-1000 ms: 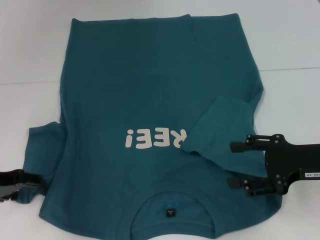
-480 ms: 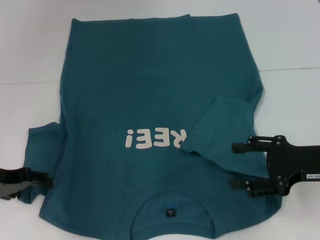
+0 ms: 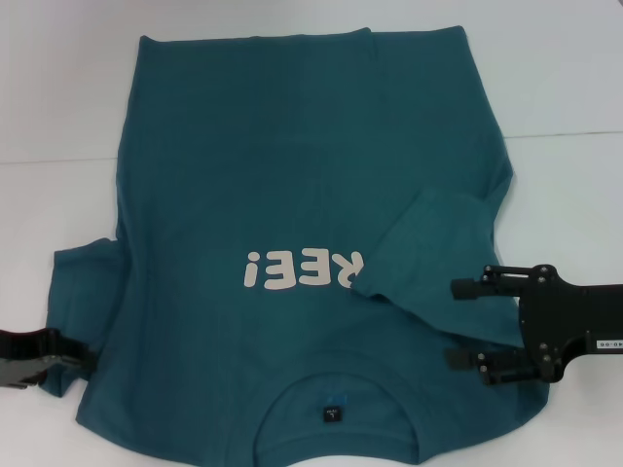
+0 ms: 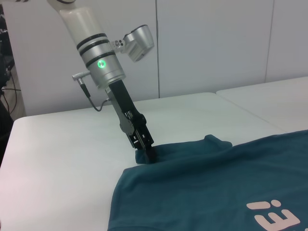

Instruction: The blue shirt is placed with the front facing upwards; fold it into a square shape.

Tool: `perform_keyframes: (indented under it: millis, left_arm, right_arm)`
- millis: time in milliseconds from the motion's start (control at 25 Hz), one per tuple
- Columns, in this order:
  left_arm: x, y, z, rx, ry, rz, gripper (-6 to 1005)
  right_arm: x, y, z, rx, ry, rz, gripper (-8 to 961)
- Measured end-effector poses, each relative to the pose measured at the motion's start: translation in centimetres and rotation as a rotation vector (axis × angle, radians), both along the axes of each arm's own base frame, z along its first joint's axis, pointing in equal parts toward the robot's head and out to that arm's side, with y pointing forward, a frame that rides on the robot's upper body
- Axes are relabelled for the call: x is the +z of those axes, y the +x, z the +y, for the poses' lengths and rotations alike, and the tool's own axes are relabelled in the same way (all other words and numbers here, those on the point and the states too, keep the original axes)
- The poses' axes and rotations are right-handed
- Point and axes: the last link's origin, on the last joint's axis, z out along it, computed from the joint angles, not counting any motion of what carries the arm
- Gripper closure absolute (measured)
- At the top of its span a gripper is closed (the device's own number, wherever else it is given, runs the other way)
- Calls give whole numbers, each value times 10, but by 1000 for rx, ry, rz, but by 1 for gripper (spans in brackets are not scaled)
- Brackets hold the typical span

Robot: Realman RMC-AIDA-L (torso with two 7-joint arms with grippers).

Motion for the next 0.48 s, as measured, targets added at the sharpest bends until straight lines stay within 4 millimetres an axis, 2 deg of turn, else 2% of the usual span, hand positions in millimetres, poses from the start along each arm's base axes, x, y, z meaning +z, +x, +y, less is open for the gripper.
perform_keyframes:
  millis: [240,360,480]
  left_arm:
    - [-1,-2,-2,8,-3,-2,333]
    - [0,-3,-3,11,-1,-3,576]
    - [-1,-3,-3,10,-3,-2,696]
  right_arm:
    - [0,0,0,1,-3,2,96]
    - [1,-1,0,3,-3,3,96]
    - [1,-2,0,6,-3,3,96]
